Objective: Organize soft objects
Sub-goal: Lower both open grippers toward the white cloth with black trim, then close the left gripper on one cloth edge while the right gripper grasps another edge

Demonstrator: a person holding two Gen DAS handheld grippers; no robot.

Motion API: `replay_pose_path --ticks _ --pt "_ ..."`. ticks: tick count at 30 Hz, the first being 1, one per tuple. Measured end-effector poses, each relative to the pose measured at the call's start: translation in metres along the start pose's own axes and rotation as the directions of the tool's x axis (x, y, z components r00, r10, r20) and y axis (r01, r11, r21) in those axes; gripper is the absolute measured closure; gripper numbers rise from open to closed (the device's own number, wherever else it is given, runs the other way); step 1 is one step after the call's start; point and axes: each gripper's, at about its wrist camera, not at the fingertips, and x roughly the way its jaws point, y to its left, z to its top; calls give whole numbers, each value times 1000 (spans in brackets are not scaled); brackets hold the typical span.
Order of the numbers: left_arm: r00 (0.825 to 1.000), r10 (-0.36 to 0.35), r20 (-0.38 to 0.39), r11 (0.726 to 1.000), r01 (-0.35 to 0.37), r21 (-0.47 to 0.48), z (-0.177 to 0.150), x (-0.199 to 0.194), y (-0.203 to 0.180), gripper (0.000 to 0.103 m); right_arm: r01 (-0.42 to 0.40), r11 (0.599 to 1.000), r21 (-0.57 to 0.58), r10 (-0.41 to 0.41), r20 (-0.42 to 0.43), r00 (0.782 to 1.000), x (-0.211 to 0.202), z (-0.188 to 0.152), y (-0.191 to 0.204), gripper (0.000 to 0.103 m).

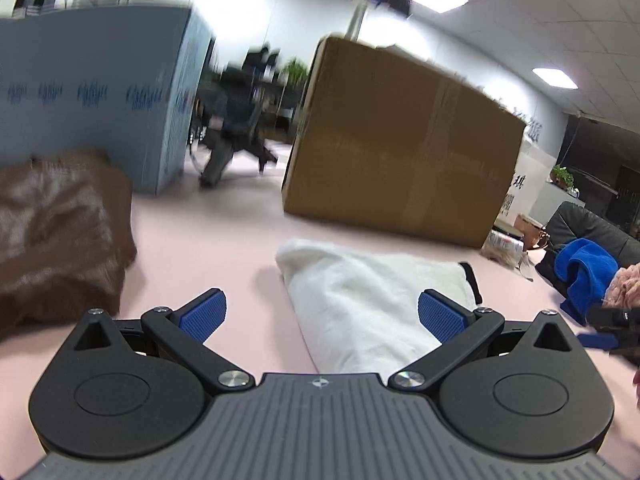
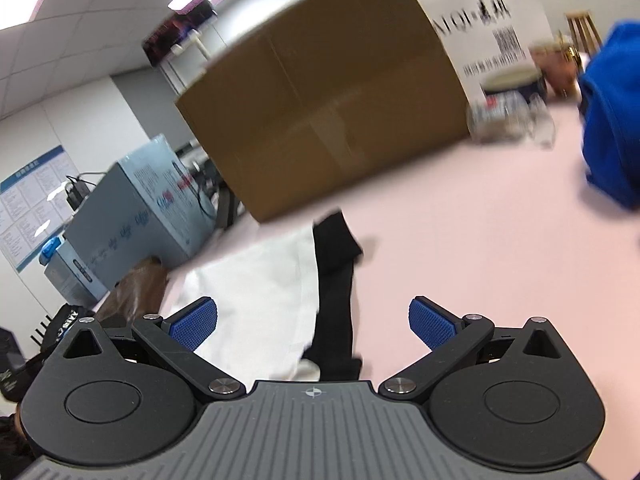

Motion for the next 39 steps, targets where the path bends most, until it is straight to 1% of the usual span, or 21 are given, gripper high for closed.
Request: replay_pose_path --ticks 2,6,8,9,12,14,21,25,27,29,30,31,32,35,37,39 --pt "1000 -9 -21 1000 9 -13 -1 4 3 0 11 1000 11 -11 -22 1000 -3 -3 -1 0" --pt "998 -9 -59 999 7 -31 -3 17 8 0 24 998 66 -18 -95 995 -3 -12 -7 0" --pt "997 -20 -79 999 17 -34 -3 22 9 0 15 994 106 -1 -131 991 -2 -16 -11 0" --pt "996 -21 -83 999 18 -34 -3 24 9 0 -2 992 128 20 -140 990 -2 -19 -12 0" --pt "996 -21 -92 999 18 -30 0 30 7 0 -27 988 150 51 -154 987 -2 -21 -8 0" --pt "996 -22 -91 1000 20 -24 1 32 6 0 -44 986 160 71 -168 983 -1 -23 -5 0" --pt "993 -22 -120 1000 21 -5 5 47 4 0 -64 991 116 92 -259 961 -3 -31 17 0" --pt "989 -54 -134 997 47 -55 15 64 4 0 -63 991 120 93 -261 961 15 -28 24 0" --pt "990 -58 -132 997 50 -63 21 72 2 0 -64 990 128 95 -256 962 23 -26 24 0" --pt "985 -85 -152 994 73 -82 24 81 4 5 -63 989 137 96 -250 964 30 -23 25 0" --pt "981 -100 -164 992 86 -95 26 86 6 11 -62 988 138 95 -247 964 33 -22 26 0" --pt "978 -114 -175 990 96 -107 26 90 7 12 -60 989 134 92 -246 965 36 -22 27 0" --pt "976 -121 -180 988 101 -116 25 94 9 12 -59 990 131 90 -244 966 37 -22 27 0" --pt "978 -115 -176 986 91 -138 24 97 18 13 -54 993 106 78 -238 968 39 -23 30 0" --pt "980 -119 -158 978 88 -190 25 95 31 14 -55 994 93 75 -239 968 34 -24 29 0" --pt "976 -139 -166 969 99 -226 26 95 38 14 -38 995 94 60 -237 970 28 -24 27 0"
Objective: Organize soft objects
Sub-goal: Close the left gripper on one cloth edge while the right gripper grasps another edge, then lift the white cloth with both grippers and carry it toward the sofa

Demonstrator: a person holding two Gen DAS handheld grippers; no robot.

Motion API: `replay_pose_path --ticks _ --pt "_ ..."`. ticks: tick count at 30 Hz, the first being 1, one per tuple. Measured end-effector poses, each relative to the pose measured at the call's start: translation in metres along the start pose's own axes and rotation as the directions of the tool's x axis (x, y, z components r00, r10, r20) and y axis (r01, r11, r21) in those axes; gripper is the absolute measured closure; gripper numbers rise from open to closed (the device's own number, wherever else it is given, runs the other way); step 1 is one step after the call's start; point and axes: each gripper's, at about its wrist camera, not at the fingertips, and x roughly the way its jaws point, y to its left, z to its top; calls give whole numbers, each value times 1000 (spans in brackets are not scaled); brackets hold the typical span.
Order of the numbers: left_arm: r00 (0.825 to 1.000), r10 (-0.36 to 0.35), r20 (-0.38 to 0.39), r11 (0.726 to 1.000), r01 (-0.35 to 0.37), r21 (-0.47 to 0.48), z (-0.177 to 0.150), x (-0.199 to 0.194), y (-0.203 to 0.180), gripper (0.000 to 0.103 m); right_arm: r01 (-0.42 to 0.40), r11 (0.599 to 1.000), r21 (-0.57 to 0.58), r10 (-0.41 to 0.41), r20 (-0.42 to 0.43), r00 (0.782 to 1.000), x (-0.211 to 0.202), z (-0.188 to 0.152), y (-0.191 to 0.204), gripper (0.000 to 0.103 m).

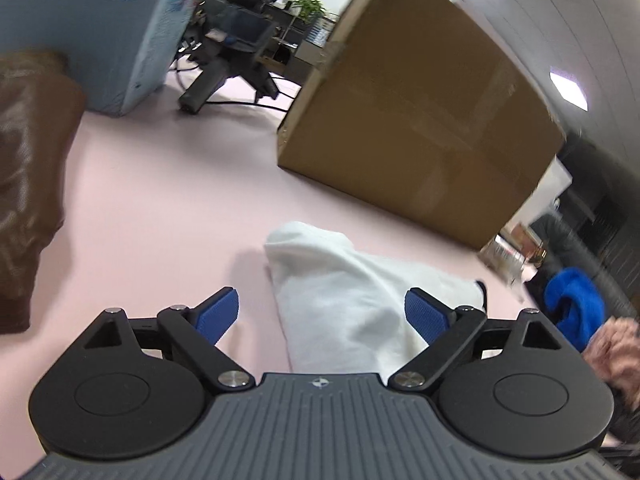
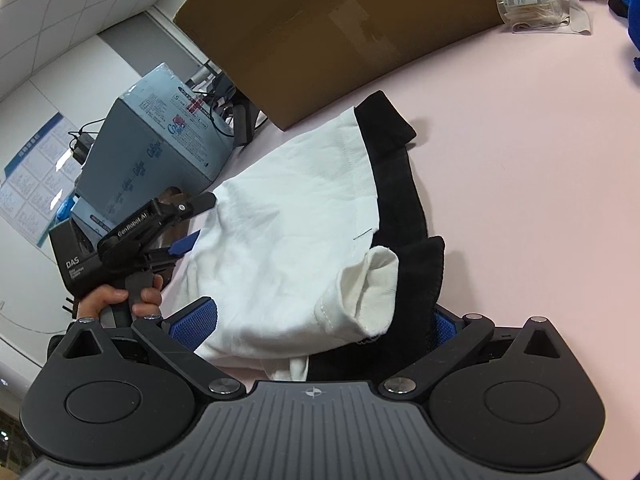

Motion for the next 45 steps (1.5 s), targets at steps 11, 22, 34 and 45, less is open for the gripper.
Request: replay_pose_path --ticks 11,22,34,45 --pt "990 -120 -76 993 120 -7 -11 21 -8 34 -60 993 98 58 24 998 6 4 -12 0" --pt "997 -56 -46 992 61 110 -23 21 -30 68 -132 990 -42 132 5 991 34 -6 18 24" --pt "993 -114 35 971 104 214 -28 -4 -71 90 -120 981 -149 144 162 976 4 8 27 77" --pt "949 -264 172 920 194 342 -14 -36 -166 90 -121 965 -233 209 399 893 -83 34 22 77"
